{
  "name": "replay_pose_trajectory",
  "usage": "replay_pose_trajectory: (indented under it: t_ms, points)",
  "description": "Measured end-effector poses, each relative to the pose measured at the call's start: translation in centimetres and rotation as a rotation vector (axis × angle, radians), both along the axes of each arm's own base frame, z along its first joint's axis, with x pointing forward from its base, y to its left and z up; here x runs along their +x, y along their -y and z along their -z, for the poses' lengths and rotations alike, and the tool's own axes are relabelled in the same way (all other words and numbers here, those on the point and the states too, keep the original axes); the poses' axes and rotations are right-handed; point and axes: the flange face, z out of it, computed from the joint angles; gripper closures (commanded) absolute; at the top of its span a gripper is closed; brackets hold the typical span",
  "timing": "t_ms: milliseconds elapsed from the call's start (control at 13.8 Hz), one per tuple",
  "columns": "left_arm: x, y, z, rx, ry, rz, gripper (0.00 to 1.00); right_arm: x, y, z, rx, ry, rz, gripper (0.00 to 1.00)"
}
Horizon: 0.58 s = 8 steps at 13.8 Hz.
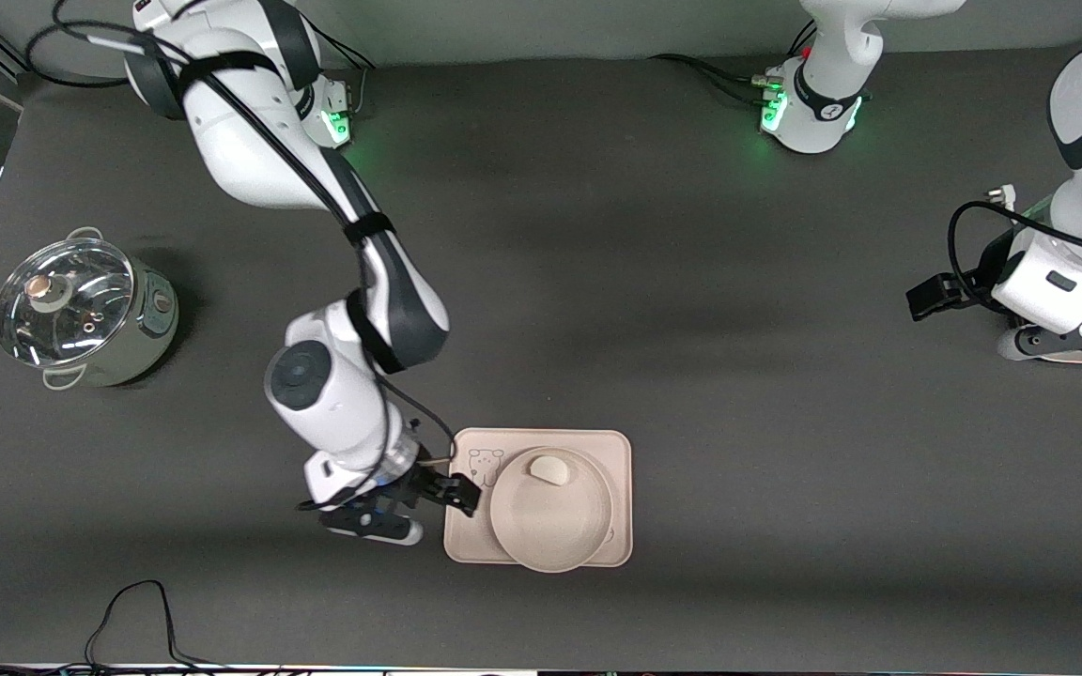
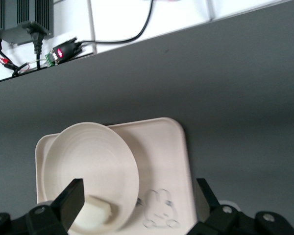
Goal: Place bun in plate and plate on tray
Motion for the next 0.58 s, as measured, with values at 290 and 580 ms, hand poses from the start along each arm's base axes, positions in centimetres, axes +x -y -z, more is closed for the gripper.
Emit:
replay_pose_trajectory:
  t_ms: [290, 580]
  points:
    - [0.0, 0.0, 0.1, 0.000, -0.002, 0.000, 0.00, -1.8, 9.6, -8.9, -0.069, -0.100, -0.098, 0.00]
    - [0.0, 0.0, 0.2, 0.000, -0.004, 0.000, 0.00, -6.7, 21.7, -16.7, -0.053, -0.202, -0.091, 0.00]
